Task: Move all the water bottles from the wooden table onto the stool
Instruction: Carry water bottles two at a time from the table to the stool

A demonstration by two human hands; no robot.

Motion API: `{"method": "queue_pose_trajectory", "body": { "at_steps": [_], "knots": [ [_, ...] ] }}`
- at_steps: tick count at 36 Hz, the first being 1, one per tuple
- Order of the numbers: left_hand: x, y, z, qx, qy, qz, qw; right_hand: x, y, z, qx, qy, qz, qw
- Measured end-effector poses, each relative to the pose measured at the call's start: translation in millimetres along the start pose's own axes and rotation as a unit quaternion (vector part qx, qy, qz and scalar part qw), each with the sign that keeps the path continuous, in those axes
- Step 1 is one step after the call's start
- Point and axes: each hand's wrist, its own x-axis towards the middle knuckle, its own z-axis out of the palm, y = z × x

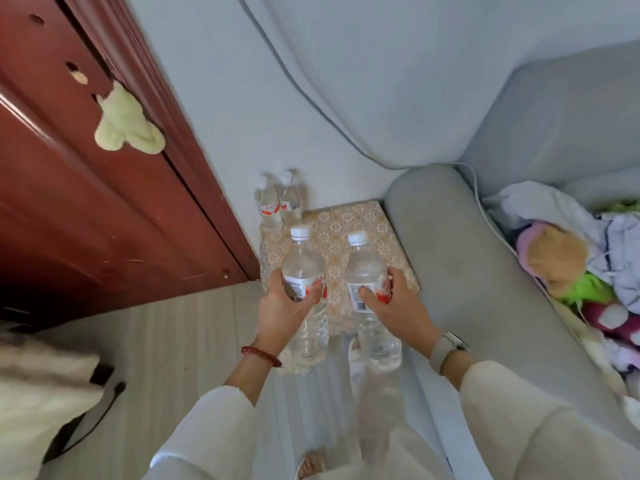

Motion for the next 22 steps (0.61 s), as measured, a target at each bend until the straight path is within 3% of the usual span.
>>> {"method": "queue_pose_trajectory", "body": {
  "at_steps": [11,22],
  "knots": [
    [160.0,-7.8,113.5,-0.014,0.045,-0.073,0.996,196.6,38.1,-6.5,0.045,-0.005,0.046,0.998],
    [265.2,-58.7,163.3,0.032,0.001,-0.031,0.999,317.6,69.0,36.1,0.029,-0.026,-0.007,0.999]
  ]
}}
